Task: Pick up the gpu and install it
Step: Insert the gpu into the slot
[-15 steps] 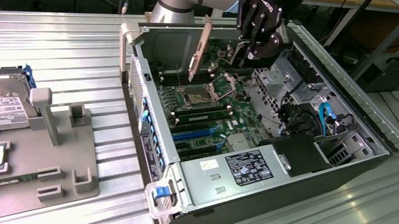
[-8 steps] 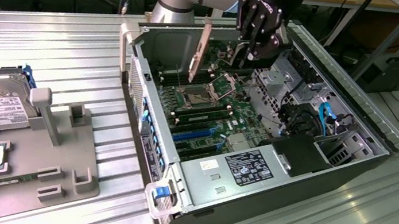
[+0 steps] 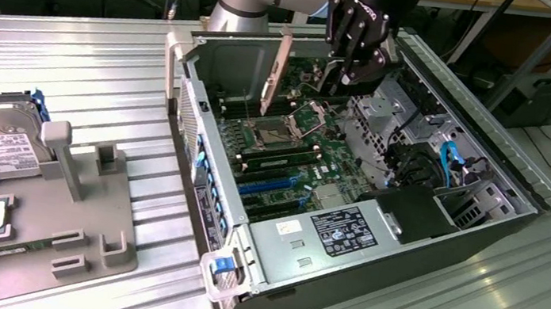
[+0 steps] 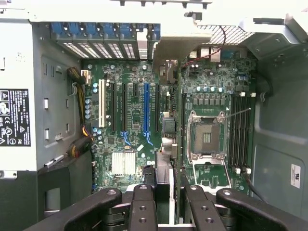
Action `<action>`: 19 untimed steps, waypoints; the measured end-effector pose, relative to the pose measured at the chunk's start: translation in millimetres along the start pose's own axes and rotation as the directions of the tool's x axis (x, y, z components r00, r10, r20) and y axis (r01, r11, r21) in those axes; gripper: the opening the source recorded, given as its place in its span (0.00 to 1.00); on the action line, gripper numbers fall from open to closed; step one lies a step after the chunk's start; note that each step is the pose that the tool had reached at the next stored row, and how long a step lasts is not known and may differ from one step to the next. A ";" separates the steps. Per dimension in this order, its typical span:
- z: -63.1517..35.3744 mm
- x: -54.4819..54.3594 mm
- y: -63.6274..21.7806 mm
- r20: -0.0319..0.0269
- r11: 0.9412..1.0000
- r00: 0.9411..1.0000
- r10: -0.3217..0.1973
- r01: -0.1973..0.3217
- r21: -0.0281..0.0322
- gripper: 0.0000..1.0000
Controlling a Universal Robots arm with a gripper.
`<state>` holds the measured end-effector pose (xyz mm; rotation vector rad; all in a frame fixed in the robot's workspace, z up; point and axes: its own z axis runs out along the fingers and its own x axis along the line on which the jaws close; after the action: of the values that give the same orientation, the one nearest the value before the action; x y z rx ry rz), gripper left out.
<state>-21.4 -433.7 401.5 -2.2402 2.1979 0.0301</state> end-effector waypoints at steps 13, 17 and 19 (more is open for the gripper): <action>2.8 0.7 0.0 0.000 1.000 1.000 -0.014 0.014 0.000 0.28; 3.8 0.9 0.0 0.000 1.000 1.000 -0.018 0.018 0.000 0.28; 4.2 1.0 0.0 0.000 1.000 1.000 -0.021 0.021 0.000 0.28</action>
<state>-21.4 -434.6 397.3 -2.2629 2.1748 0.0301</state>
